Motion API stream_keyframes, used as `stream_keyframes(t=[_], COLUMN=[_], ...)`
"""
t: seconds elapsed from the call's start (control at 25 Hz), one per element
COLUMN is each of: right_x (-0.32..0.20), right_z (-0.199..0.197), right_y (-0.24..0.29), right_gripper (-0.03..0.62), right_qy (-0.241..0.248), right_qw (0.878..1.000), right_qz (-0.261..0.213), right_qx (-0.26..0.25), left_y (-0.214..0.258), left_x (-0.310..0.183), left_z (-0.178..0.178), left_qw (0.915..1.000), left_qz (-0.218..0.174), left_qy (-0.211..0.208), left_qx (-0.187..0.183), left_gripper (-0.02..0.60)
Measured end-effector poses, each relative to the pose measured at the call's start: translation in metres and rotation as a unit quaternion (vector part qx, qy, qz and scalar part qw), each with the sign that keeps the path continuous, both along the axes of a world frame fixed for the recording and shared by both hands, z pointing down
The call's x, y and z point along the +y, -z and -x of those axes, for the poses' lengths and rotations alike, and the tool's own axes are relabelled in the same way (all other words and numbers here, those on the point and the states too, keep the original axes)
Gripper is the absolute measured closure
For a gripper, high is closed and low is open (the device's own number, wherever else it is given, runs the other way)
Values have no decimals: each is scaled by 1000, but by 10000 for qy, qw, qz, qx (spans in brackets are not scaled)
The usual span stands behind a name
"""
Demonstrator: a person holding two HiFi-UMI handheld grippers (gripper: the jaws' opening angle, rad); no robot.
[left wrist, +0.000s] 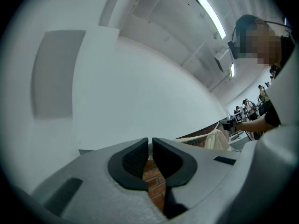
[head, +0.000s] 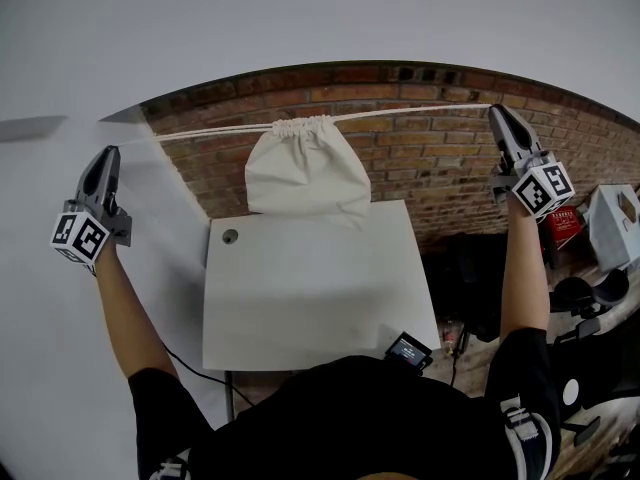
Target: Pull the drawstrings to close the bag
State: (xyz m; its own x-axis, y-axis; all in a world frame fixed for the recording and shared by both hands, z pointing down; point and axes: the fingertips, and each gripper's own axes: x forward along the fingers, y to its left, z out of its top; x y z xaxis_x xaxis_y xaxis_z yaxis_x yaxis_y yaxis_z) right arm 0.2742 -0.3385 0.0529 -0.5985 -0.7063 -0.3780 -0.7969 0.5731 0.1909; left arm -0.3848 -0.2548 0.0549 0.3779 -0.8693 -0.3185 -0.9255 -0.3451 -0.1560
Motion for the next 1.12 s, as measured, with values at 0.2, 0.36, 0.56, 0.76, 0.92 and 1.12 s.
stream_keyframes(t=[0.2, 0.36, 0.56, 0.76, 0.92, 1.12], right_x=[-5, -9, -17, -23, -25, -27], right_z=[3, 2, 2, 3, 1, 8], right_y=[-4, -7, -12, -17, -18, -17], right_gripper=[560, 560, 559, 559, 559, 559], right_qy=[171, 302, 375, 372, 363, 386], right_qw=[9997, 9991, 9983, 9977, 9979, 9977], right_qz=[150, 273, 357, 446, 411, 409], right_qx=[94, 134, 250, 356, 345, 373], left_y=[-11, -14, -19, -25, -29, -31], left_x=[-10, -13, -20, -23, -26, -26], left_z=[1, 3, 2, 4, 3, 8], left_qw=[9997, 9990, 9986, 9986, 9986, 9989], left_qz=[191, 185, 276, 247, 266, 211], left_qy=[-152, -349, -344, -397, -401, -344], left_qx=[46, 211, 287, 250, 216, 222], left_gripper=[543, 543, 543, 543, 543, 543])
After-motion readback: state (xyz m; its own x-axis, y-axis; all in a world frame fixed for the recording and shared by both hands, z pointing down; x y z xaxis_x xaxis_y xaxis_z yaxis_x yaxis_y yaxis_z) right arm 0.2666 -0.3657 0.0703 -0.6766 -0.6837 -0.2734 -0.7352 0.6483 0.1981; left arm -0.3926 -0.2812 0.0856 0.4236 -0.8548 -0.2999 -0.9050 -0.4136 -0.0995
